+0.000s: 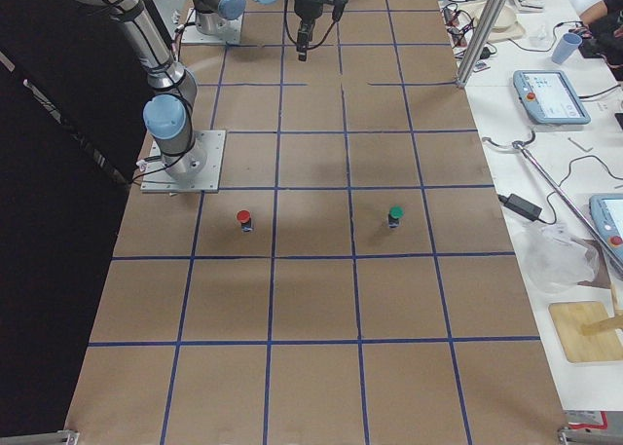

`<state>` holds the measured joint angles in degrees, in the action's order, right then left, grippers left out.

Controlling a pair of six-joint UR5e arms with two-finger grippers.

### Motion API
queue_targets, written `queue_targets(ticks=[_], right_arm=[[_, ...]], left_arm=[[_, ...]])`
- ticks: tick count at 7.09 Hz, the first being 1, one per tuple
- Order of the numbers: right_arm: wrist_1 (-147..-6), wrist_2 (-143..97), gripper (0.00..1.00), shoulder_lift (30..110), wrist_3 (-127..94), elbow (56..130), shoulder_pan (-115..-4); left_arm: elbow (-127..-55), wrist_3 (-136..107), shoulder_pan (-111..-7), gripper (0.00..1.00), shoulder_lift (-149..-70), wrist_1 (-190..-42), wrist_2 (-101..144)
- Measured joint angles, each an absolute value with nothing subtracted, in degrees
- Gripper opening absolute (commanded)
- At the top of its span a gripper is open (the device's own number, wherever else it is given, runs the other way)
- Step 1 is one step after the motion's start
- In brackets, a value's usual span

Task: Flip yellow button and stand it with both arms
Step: 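Lower the left gripper over the yellow button and close on its body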

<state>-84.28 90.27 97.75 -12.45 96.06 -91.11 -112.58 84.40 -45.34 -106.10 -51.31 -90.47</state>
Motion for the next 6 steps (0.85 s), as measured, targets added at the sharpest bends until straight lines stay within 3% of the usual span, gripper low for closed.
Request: queue_targets(ticks=[3, 6], right_arm=[[-84.29, 90.38, 1.00, 97.73, -12.48, 96.07, -91.14], [-84.29, 90.35, 1.00, 97.73, -12.48, 96.06, -91.14]], left_arm=[[-112.76, 84.54, -45.35, 0.40, -106.33, -50.49, -90.22], [-112.66, 84.50, -45.35, 0.23, -106.38, -50.15, -90.05]])
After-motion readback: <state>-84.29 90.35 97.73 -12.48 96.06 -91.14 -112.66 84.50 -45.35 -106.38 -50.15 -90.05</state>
